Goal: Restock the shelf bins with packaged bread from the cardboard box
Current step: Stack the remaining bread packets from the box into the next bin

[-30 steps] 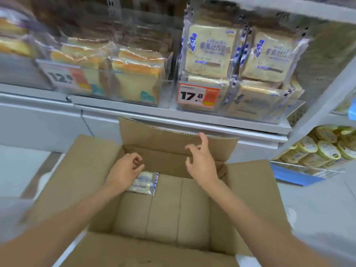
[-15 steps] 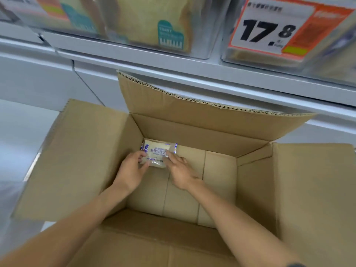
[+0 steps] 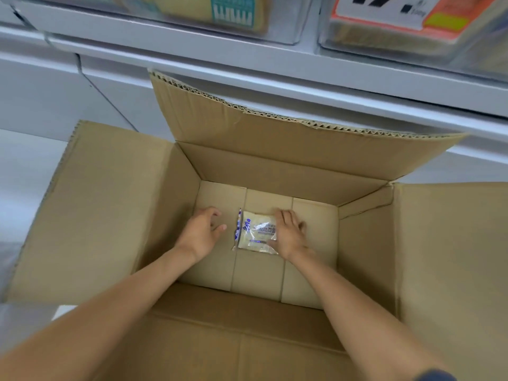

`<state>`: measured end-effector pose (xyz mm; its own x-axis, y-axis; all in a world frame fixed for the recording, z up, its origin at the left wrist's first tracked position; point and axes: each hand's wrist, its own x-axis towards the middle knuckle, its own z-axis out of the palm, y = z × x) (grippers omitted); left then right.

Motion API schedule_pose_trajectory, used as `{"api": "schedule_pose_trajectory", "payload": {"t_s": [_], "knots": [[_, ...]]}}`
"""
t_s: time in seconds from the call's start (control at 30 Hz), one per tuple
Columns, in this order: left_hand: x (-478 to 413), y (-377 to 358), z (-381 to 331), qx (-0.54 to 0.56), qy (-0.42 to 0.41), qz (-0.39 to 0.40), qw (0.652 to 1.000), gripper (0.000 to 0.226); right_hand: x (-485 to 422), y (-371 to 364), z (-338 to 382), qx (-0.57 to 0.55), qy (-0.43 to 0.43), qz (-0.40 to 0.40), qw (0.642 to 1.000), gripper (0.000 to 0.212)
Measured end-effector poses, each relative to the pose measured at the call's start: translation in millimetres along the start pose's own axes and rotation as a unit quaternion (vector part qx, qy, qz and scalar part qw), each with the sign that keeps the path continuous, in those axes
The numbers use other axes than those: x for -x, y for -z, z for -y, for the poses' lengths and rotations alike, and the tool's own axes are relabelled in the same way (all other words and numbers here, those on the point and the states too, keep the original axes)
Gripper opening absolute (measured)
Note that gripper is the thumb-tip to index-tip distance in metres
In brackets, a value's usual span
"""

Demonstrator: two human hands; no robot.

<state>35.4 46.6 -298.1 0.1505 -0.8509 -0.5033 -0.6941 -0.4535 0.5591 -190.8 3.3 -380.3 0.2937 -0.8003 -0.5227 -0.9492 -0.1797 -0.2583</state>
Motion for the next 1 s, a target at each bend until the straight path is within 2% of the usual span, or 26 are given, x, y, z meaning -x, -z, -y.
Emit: {"api": "schedule_pose_trajectory", "payload": {"t_s": [0.1,0.2,0.27,0.3,0.33,0.4,0.47,0.53,0.63,0.73,0.8,0.9,1.0], "knots": [[4.8,0.4,-11.4,0.0,-0.004,0.037,0.999,0.044,4.3,13.9,4.3,-0.016,0.025,0.002,1.0,0.071],[6.6,5.8,-33.4,0.03,0.002,0.076,0.997,0.082,29.7,49.2,1.7,-0.11,0.077,-0.054,0.989,0.063],[11.0,13.2,-55.8,0.107,0.014,0.106,0.989,0.107,51.4,81.9,4.2,-0.167,0.106,-0.116,0.973,0.06],[14.8,17.8,-69.3,0.154,0.011,0.119,0.981,0.109,63.3,100.3,6.8,-0.19,0.119,-0.142,0.964,0.059],[18.3,20.7,-81.8,0.19,-0.007,0.121,0.974,0.098,75.5,119.1,8.6,-0.202,0.132,-0.161,0.957,0.057],[34.7,32.5,-112.9,0.213,-0.059,0.079,0.972,0.055,103.7,157.7,12.0,-0.194,0.15,-0.188,0.951,0.057],[56.2,48.1,-145.9,0.216,-0.118,0.019,0.969,0.041,136.7,196.3,15.4,-0.19,0.145,-0.218,0.946,0.064],[77.8,65.8,-180.7,0.215,-0.171,-0.027,0.961,0.042,170.7,235.0,17.7,-0.232,0.116,-0.269,0.928,0.075],[106.3,91.9,-243.5,0.211,-0.244,-0.077,0.943,0.049,213.8,292.9,14.8,-0.317,0.075,-0.373,0.869,0.082],[126.8,114.8,-311.0,0.212,-0.322,-0.151,0.91,0.083,241.7,348.5,2.6,-0.356,0.081,-0.445,0.818,0.072],[131.0,126.0,-352.9,0.188,-0.38,-0.199,0.883,0.096,252.6,380.5,-8.1,-0.345,0.106,-0.497,0.789,0.064],[124.5,139.3,-407.6,0.106,-0.47,-0.285,0.829,0.094,250.5,422.5,-25.4,-0.303,0.117,-0.581,0.746,0.056],[96.7,146.5,-441.0,-0.034,-0.489,-0.39,0.78,0.084,228.5,456.4,-46.9,-0.259,0.098,-0.616,0.737,0.056]]}}
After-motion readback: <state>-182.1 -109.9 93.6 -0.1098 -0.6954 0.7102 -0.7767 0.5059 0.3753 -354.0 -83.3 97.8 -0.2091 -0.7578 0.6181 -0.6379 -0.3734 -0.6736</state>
